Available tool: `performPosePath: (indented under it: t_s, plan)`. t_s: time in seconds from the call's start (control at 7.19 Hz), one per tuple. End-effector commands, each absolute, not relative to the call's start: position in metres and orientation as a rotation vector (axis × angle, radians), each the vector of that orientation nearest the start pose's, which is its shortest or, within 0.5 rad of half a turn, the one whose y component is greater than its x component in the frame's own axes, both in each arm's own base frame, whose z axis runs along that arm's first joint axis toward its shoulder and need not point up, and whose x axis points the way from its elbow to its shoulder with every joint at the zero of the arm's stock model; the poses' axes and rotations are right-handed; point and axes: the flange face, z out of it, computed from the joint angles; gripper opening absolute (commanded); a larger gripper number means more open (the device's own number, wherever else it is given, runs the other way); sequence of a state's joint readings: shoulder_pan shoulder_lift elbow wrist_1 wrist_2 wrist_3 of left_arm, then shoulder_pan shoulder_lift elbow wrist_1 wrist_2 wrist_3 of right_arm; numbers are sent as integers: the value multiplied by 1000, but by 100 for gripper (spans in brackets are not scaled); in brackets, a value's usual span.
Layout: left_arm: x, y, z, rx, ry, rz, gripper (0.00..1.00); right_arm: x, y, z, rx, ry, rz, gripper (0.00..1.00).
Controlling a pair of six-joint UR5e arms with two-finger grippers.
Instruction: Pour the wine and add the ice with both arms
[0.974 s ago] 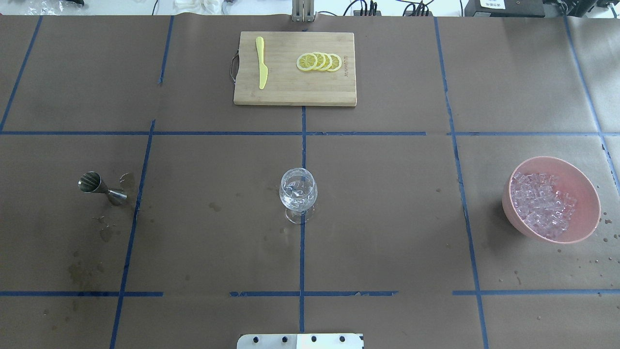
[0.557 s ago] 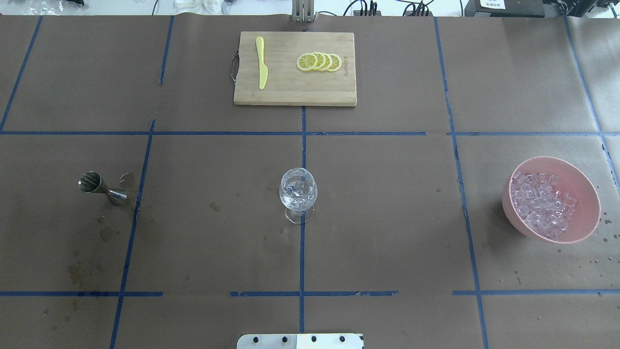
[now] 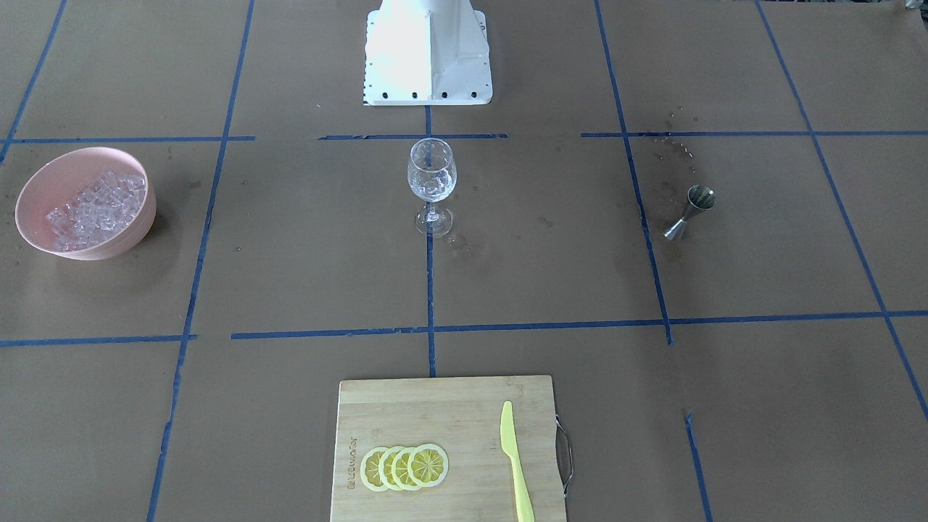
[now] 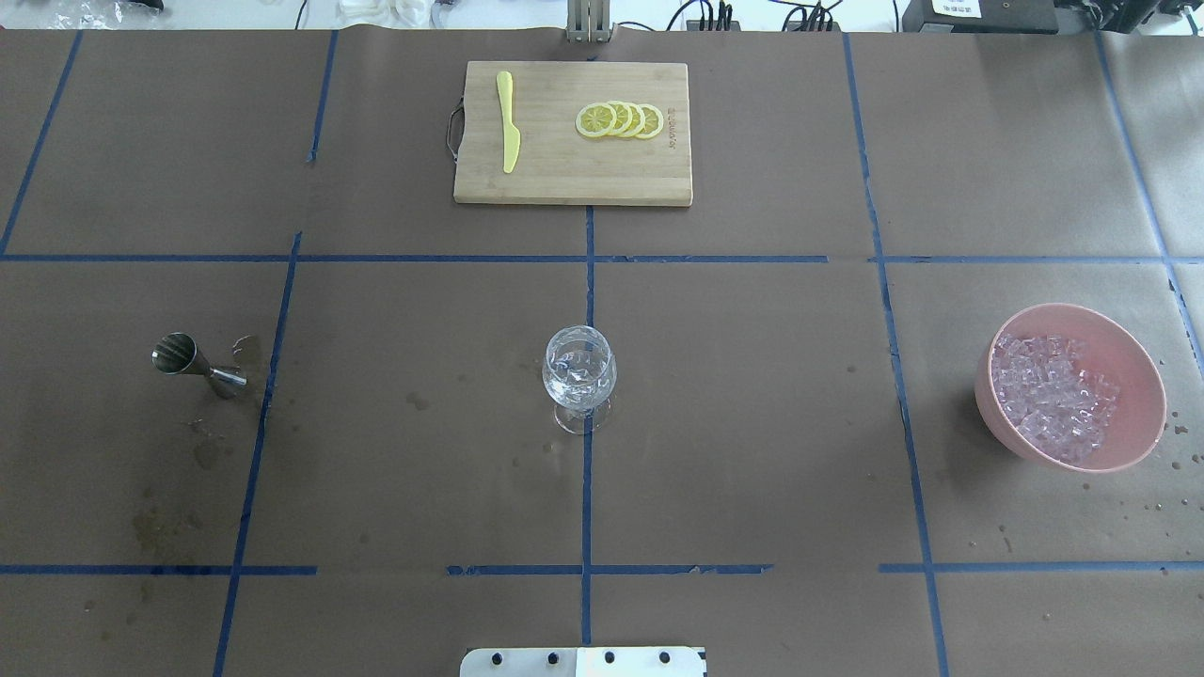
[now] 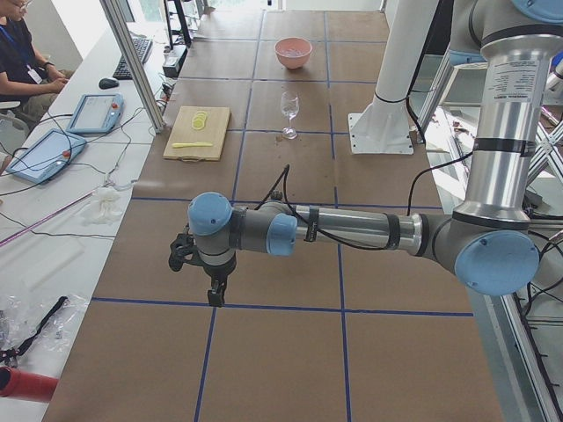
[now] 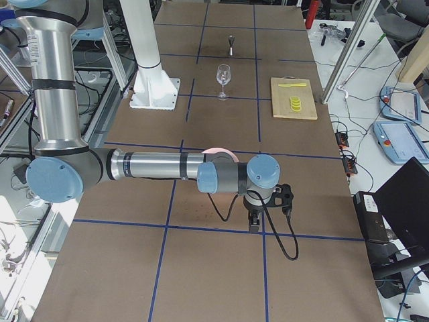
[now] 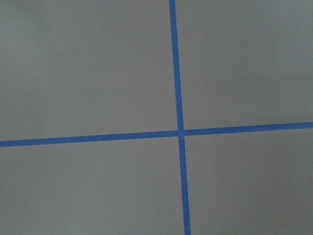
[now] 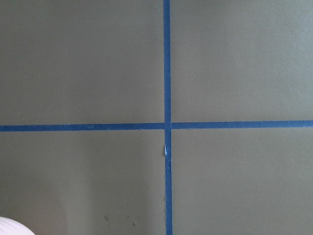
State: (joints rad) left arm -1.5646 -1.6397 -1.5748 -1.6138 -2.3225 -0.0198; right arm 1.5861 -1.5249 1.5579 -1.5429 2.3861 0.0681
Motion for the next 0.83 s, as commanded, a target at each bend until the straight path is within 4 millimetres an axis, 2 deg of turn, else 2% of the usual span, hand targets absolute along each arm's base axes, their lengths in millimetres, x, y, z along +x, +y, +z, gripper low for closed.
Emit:
performPosePath:
  t_s: [0.0, 0.7]
  plan:
    - [-62, -529, 618, 103, 752, 31, 100, 69, -513, 638, 36, -816, 67, 100]
    - [-62, -529, 618, 102, 752, 32, 100, 72, -511, 640, 34, -819, 76, 100]
